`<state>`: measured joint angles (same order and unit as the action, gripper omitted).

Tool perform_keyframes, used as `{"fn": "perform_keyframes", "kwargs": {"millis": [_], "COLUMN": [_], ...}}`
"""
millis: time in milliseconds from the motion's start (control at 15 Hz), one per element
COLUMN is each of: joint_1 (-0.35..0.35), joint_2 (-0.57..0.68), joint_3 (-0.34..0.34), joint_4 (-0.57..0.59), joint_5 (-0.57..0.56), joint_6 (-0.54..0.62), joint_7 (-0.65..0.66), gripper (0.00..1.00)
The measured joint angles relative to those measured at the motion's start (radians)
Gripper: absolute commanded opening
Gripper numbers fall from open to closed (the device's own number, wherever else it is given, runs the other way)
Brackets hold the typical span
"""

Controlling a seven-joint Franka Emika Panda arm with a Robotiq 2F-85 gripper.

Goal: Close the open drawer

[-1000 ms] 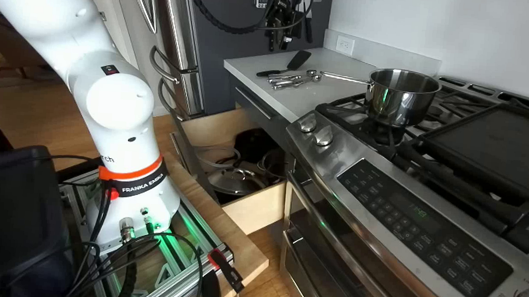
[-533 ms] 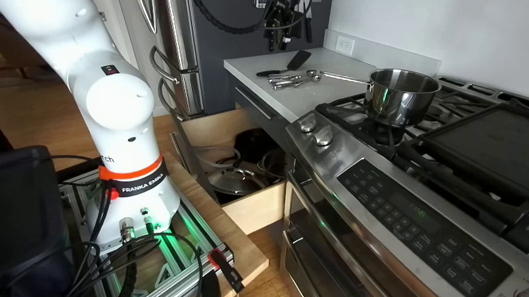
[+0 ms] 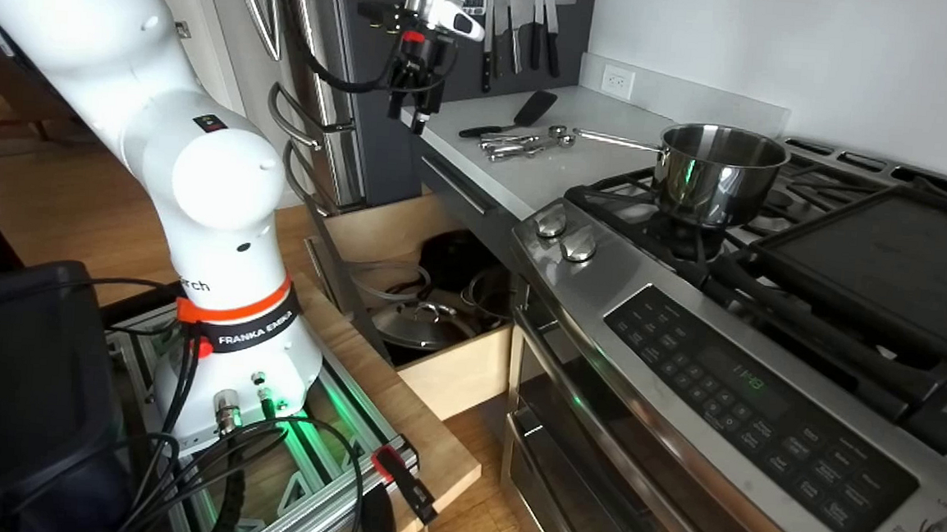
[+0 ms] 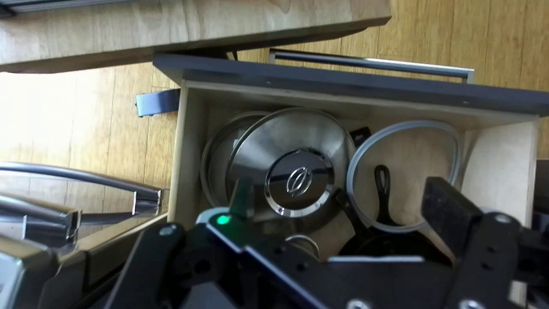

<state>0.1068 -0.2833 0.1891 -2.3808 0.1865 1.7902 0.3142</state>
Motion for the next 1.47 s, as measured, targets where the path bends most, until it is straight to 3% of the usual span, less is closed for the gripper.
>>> {"fn": "perform_keyframes", "kwargs": {"millis": [333, 533, 1200, 1467], "joint_1": [0.099, 0.154, 0.152, 0.181], "joint_2": [0.019, 0.065, 0.078, 0.164], "joint_3": [0.111, 0.168, 0.149, 0.189], "joint_4": [-0.156, -0.194, -0.182, -0.188], "joint_5": [0.133, 0.140, 0.141, 0.150], "joint_6": [0.228, 0.289, 0.290, 0.380], "joint_7": [0.137, 0.154, 0.174, 0.237], "gripper": [1.00, 1.00, 1.00, 1.00]}}
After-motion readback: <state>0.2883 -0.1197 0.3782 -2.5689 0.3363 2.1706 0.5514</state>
